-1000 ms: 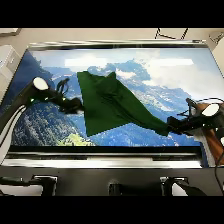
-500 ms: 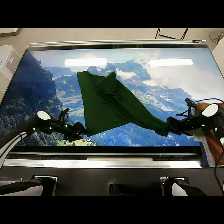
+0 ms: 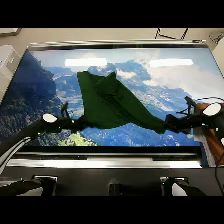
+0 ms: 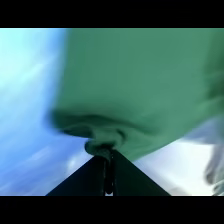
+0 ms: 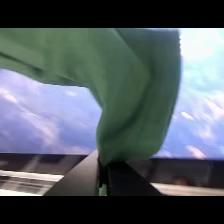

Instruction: Fold the clothes and pants, and hang the long-sleeved shirts on hangers.

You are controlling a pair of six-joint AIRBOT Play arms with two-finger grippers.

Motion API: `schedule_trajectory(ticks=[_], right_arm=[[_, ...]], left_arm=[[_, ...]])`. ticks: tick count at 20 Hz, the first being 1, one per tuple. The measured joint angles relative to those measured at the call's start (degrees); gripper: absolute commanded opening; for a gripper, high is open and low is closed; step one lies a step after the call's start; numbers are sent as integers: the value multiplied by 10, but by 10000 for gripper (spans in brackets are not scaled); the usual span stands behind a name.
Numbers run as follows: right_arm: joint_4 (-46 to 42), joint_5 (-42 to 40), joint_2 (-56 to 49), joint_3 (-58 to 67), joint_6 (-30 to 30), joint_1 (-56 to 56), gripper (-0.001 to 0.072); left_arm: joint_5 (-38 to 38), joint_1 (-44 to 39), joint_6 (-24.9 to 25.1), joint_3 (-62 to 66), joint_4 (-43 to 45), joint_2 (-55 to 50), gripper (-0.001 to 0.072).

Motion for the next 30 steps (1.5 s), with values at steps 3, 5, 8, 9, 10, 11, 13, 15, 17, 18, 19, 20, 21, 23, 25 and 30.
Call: schedule_trajectory(ticks=[3,5,8,9,10,11,13,15,17,18,19,20,21,23,25,30], right_arm=[[37,-23,34,75,-23,0,41],[50,-75,65,172,-41,0,43],[39,-190,115,343,-68,0,42],[28,-226,133,398,-72,0,42],[14,-252,153,445,-73,0,42],[2,-268,171,479,-73,0,42],[-16,-279,209,523,-63,0,42],[-26,-283,242,546,-56,0,42],[-40,-296,265,557,-51,0,42],[-46,-307,273,561,-49,0,42],[-51,-313,278,563,-47,0,42],[-55,-311,279,565,-47,0,41],[-62,-297,276,566,-46,0,41],[-83,-245,255,565,-45,0,41],[-97,-181,211,549,-41,0,41],[-79,-148,9,476,-23,1,42]], left_arm=[[7,23,43,88,6,94,19],[25,55,60,185,16,168,19],[74,117,73,351,52,266,20],[85,136,75,397,64,292,19],[92,152,76,436,75,317,19],[93,163,75,463,82,338,19],[94,178,63,500,94,377,19],[94,185,55,518,99,402,20],[100,189,50,528,102,415,20],[103,190,49,530,107,417,19],[103,191,47,532,114,417,20],[97,192,47,534,124,413,19],[85,192,47,535,135,406,20],[41,193,45,531,160,380,20],[3,193,45,507,178,341,20],[-9,193,45,394,201,200,21]])
